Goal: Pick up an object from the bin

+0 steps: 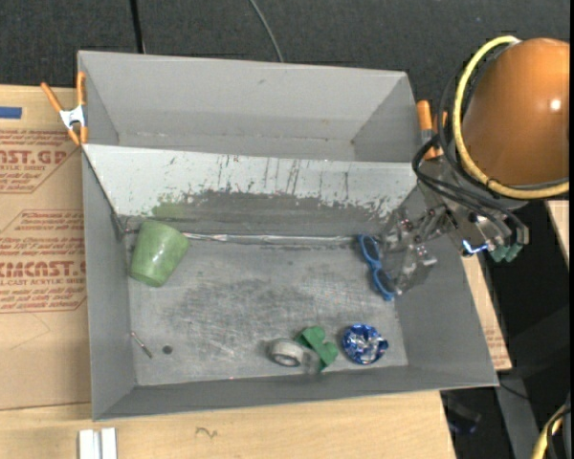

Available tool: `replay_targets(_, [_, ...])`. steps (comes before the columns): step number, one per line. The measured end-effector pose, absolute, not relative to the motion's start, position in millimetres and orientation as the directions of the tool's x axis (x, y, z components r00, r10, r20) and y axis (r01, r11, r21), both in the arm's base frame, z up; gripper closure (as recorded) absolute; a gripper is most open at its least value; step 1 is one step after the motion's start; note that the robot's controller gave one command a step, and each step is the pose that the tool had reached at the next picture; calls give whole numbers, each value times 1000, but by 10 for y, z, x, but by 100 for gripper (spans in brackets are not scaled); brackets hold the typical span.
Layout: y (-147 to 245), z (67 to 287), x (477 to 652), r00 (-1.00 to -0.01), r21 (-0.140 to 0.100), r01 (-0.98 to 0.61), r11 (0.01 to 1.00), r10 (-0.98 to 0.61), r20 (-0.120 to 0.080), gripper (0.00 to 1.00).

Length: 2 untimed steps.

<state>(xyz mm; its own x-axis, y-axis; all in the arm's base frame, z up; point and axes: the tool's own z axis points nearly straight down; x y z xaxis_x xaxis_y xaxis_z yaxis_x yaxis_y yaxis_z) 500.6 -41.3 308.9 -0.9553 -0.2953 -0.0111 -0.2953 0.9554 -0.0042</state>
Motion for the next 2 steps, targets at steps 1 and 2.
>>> replay_targets(1, [-412, 3048, 4993, -955, 0, -296, 955, -296, -3, 0])
replay_targets(2, [-577, 1275, 4975, -934, 5, -357, 934, -357, 6, 0])
